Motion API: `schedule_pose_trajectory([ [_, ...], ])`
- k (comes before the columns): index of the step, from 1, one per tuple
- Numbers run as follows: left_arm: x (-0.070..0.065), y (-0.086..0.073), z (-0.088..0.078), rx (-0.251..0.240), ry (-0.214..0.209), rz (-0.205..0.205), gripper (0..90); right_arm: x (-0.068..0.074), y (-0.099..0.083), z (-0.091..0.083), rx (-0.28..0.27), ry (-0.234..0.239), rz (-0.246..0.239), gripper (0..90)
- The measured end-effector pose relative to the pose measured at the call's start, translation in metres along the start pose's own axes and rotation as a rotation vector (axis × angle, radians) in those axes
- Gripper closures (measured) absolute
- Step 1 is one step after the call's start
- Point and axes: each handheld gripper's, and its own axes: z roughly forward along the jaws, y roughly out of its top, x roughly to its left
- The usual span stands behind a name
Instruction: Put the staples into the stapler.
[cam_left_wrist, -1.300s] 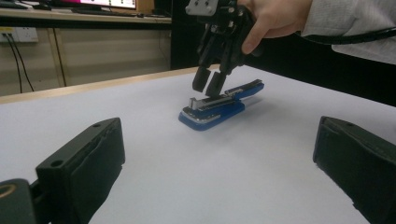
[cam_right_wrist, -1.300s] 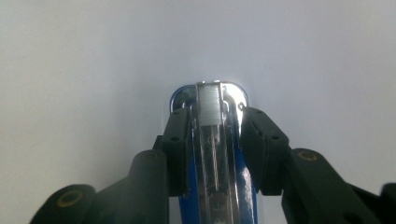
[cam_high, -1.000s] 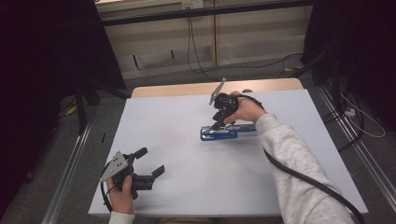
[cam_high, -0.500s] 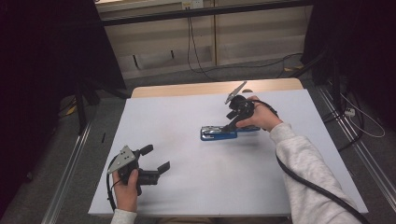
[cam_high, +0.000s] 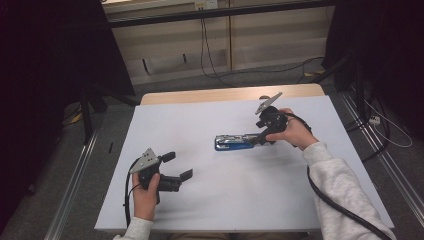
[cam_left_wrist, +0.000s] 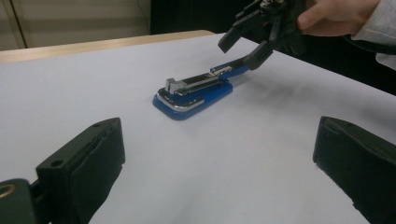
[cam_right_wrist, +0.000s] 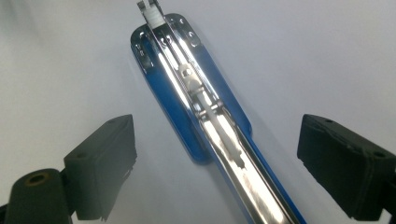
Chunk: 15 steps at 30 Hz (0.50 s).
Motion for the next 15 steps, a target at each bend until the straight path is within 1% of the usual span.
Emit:
schedule_pose_trajectory([
  [2,0.001,0.002,0.004,0.002,0.006,-0.002,2.2,0.000,-0.004,-0.004,-0.001,-0.015,0.008,9.9],
  [3,0.002,0.004,0.006,0.003,0.013,-0.001,2.2,0.001,-0.005,-0.006,-0.008,-0.023,0.007,9.9],
  [4,0.003,0.004,0.008,0.005,0.012,-0.001,2.2,0.001,-0.007,-0.008,-0.015,-0.027,0.007,9.8],
  [5,0.004,0.005,0.010,0.004,0.011,-0.007,2.2,0.002,-0.009,-0.010,-0.015,-0.029,0.018,9.5],
  [8,0.005,0.007,0.016,0.019,0.018,-0.007,2.3,0.002,-0.015,-0.014,-0.025,-0.044,0.023,9.1],
  [11,0.006,0.008,0.021,0.027,0.012,-0.016,2.2,0.001,-0.020,-0.016,-0.033,-0.057,0.043,8.3],
  [12,0.006,0.009,0.023,0.029,0.015,-0.007,2.3,0.002,-0.022,-0.017,-0.035,-0.058,0.045,8.3],
  [15,0.007,0.010,0.029,0.039,0.006,-0.014,2.3,0.003,-0.026,-0.020,-0.030,-0.066,0.059,7.7],
])
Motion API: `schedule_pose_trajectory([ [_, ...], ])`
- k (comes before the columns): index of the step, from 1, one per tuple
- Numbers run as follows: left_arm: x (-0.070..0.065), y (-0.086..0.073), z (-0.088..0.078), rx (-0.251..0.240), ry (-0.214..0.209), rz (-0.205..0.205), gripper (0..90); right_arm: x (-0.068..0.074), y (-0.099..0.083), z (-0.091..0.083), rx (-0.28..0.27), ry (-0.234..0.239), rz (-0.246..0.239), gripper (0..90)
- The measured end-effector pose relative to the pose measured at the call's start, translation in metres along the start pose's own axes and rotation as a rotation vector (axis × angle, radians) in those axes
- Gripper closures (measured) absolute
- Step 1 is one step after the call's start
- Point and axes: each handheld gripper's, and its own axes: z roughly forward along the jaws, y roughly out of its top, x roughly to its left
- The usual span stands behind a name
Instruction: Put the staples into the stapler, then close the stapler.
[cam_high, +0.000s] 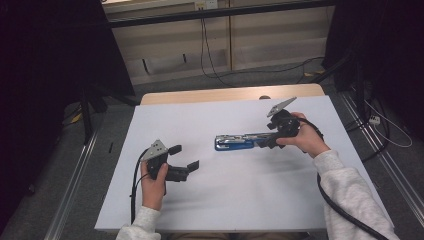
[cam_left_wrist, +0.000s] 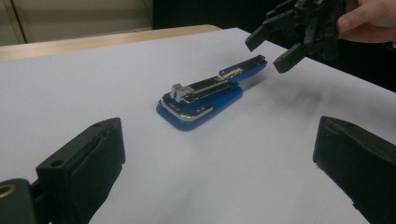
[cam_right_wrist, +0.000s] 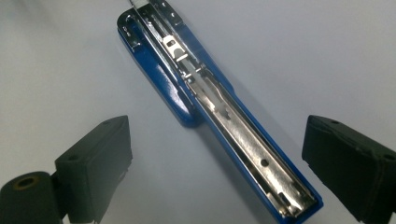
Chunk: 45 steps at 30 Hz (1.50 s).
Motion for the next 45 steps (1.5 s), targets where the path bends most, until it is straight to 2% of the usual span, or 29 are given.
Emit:
schedule_pose_trajectory([
  [3,0.003,0.001,0.007,0.012,-0.003,-0.012,2.4,0.002,-0.003,-0.004,-0.009,-0.018,-0.002,7.6],
  [5,0.003,0.003,0.010,0.017,0.014,-0.004,2.4,0.003,-0.005,-0.007,-0.024,-0.023,-0.003,7.5],
  [7,0.004,0.005,0.015,0.019,0.002,-0.016,2.4,0.004,-0.007,-0.011,-0.031,-0.024,0.009,7.3],
  [9,0.004,0.006,0.020,0.030,0.003,-0.011,2.4,0.003,-0.011,-0.014,-0.032,-0.031,0.012,7.2],
  [11,0.004,0.006,0.025,0.020,0.007,-0.021,2.6,0.003,-0.016,-0.017,-0.035,-0.039,0.018,7.2],
  [15,0.004,0.010,0.034,0.049,0.027,0.015,2.6,-0.001,-0.024,-0.025,-0.044,-0.069,0.039,7.2],
  [16,0.004,0.011,0.036,0.051,0.019,0.017,2.7,-0.002,-0.027,-0.028,-0.050,-0.078,0.051,7.4],
  [19,0.009,0.012,0.044,0.063,0.033,-0.012,3.0,-0.007,-0.036,-0.034,-0.084,-0.105,0.088,8.7],
  [21,0.010,0.013,0.049,0.077,0.070,-0.015,2.2,-0.008,-0.041,-0.037,-0.093,-0.103,0.110,14.3],
  [22,0.011,0.013,0.052,0.082,0.071,-0.021,2.5,-0.008,-0.043,-0.039,-0.101,-0.104,0.118,16.8],
  [23,0.012,0.013,0.054,0.085,0.086,-0.027,2.8,-0.009,-0.045,-0.040,-0.094,-0.117,0.115,18.1],
  [25,0.015,0.014,0.059,0.080,0.090,-0.055,3.6,-0.008,-0.048,-0.041,-0.068,-0.164,0.109,22.4],
  [27,0.017,0.013,0.064,0.080,0.108,-0.086,8.8,-0.010,-0.051,-0.043,-0.078,-0.174,0.118,28.9],
  [28,0.019,0.013,0.065,0.090,0.111,-0.077,15.4,-0.011,-0.053,-0.044,-0.091,-0.177,0.135,34.1],
  [29,0.020,0.012,0.067,0.080,0.131,-0.078,20.3,-0.010,-0.055,-0.044,-0.092,-0.180,0.144,39.9],
  [30,0.021,0.012,0.070,0.103,0.134,-0.072,23.4,-0.011,-0.056,-0.044,-0.088,-0.185,0.148,44.7],
  [32,0.022,0.010,0.077,0.135,0.163,-0.086,32.8,-0.009,-0.056,-0.042,-0.063,-0.208,0.132,54.6],
  [33,0.023,0.010,0.079,0.136,0.153,-0.083,40.1,-0.009,-0.057,-0.040,-0.042,-0.213,0.122,59.2],
  [36,0.025,0.009,0.086,0.184,0.185,-0.069,57.8,-0.008,-0.058,-0.038,-0.025,-0.215,0.101,72.3],
  [37,0.025,0.007,0.089,0.184,0.182,-0.093,63.7,-0.008,-0.058,-0.037,-0.021,-0.223,0.100,77.5],
  [40,0.028,0.004,0.094,0.217,0.197,-0.102,76.7,-0.010,-0.061,-0.031,-0.008,-0.239,0.110,86.6],
  [42,0.030,0.003,0.097,0.246,0.198,-0.099,80.7,-0.012,-0.063,-0.026,-0.004,-0.231,0.122,88.7],
  [43,0.030,0.002,0.100,0.241,0.204,-0.103,82.6,-0.012,-0.064,-0.024,0.001,-0.228,0.128,89.8],
  [45,0.030,0.003,0.105,0.267,0.200,-0.078,85.6,-0.013,-0.065,-0.019,0.011,-0.218,0.132,90.0],
])
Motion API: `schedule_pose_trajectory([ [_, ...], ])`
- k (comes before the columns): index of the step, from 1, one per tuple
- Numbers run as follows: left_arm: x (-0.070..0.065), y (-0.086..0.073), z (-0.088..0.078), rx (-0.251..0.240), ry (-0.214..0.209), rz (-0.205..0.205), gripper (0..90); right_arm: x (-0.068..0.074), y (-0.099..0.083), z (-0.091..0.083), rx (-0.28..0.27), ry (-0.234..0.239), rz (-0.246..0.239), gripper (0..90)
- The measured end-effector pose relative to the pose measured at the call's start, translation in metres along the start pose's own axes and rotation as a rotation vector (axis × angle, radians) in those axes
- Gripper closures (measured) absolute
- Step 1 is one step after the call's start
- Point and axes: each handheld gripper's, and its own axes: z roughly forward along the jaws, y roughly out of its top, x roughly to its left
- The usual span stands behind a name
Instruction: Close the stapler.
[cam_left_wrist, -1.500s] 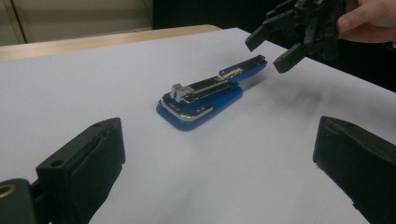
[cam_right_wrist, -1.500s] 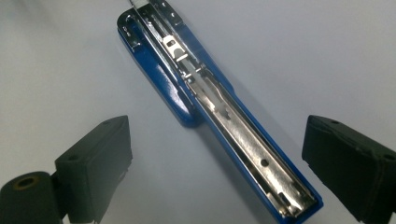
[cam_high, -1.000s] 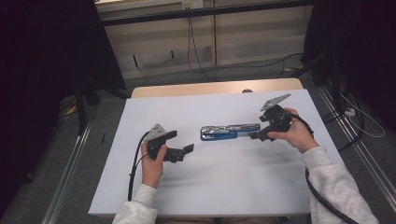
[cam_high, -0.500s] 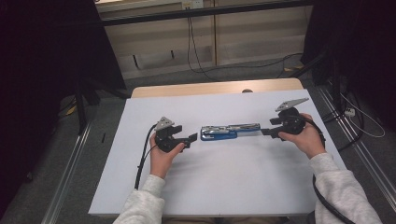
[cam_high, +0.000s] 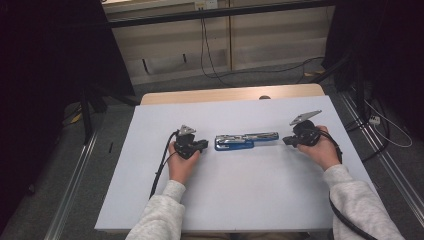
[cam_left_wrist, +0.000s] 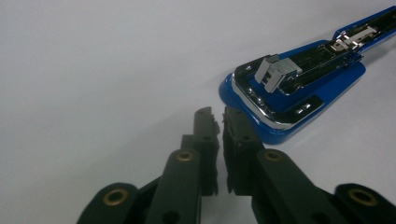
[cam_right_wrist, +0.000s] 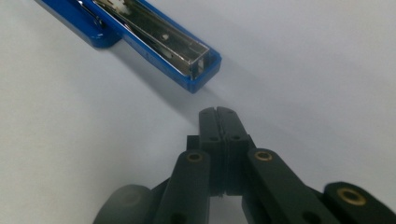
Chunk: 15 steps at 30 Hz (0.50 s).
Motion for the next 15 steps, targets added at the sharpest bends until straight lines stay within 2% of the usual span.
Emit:
schedule_pose_trajectory([
  [3,-0.004,0.003,0.006,0.036,-0.023,0.011,86.6,0.001,0.000,0.006,0.003,0.006,0.003,90.0],
  [4,-0.004,0.004,0.008,0.041,-0.016,0.021,87.1,0.001,0.001,0.008,0.000,0.011,0.012,90.0],
  [5,-0.005,0.005,0.008,0.046,-0.018,0.014,88.1,0.001,0.002,0.010,-0.011,0.009,0.011,90.0],
  [6,-0.005,0.006,0.009,0.042,-0.012,0.004,88.1,0.002,0.003,0.012,-0.003,0.012,0.010,90.0],
  [8,-0.007,0.006,0.011,0.047,-0.015,0.023,88.1,0.004,0.005,0.016,-0.008,0.010,0.006,90.0],
  [12,-0.011,0.007,0.014,0.045,-0.041,0.019,87.1,0.005,0.006,0.018,-0.015,0.018,0.004,90.0],
  [13,-0.012,0.007,0.014,0.045,-0.030,0.019,87.1,0.005,0.006,0.018,-0.020,0.018,0.006,90.0],
  [15,-0.012,0.007,0.015,0.043,-0.034,0.022,87.8,0.005,0.007,0.016,-0.022,0.018,-0.001,90.0],
])
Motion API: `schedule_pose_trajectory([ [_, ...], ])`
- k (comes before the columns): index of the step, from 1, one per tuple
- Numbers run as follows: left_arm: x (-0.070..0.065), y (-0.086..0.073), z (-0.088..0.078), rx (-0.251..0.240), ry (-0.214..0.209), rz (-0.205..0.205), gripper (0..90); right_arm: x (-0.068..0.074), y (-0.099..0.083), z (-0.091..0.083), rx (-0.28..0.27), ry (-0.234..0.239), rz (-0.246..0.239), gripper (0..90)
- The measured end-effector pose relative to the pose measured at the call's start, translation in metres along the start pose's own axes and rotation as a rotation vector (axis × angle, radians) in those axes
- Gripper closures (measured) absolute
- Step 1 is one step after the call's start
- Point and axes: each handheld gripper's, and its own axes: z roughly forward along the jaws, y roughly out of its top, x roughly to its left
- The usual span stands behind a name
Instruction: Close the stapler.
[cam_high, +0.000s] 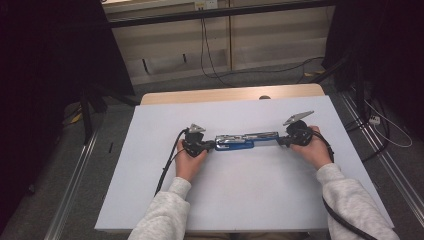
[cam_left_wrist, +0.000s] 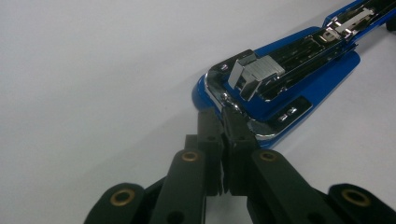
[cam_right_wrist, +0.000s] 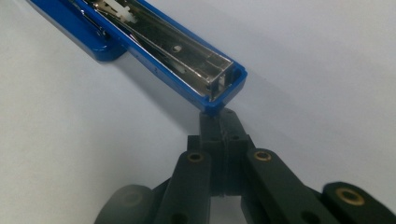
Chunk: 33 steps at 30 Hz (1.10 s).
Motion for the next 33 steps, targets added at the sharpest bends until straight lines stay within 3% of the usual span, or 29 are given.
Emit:
schedule_pose_trajectory([
  [10,0.001,0.000,0.001,0.003,-0.002,0.006,89.4,0.002,0.006,-0.007,-0.080,0.025,0.018,89.6],
  [16,0.001,0.000,0.000,0.009,-0.002,0.008,89.4,0.008,0.011,-0.008,-0.112,0.047,0.004,87.8],
  [19,0.001,0.001,0.001,-0.002,0.000,-0.007,87.8,0.011,0.012,-0.008,-0.111,0.054,0.001,81.7],
  [23,0.002,0.001,-0.001,-0.007,0.005,-0.018,76.4,0.013,0.011,-0.008,-0.117,0.067,0.008,70.8],
  [28,0.006,0.001,-0.014,-0.027,0.005,-0.064,46.6,0.017,0.007,-0.010,-0.119,0.097,0.029,53.6],
  [30,0.006,0.000,-0.020,-0.045,-0.014,-0.076,44.7,0.017,0.004,-0.013,-0.114,0.100,0.058,49.6],
  [33,0.005,0.001,-0.029,-0.051,-0.029,-0.053,36.6,0.019,0.001,-0.017,-0.120,0.099,0.071,41.4],
])
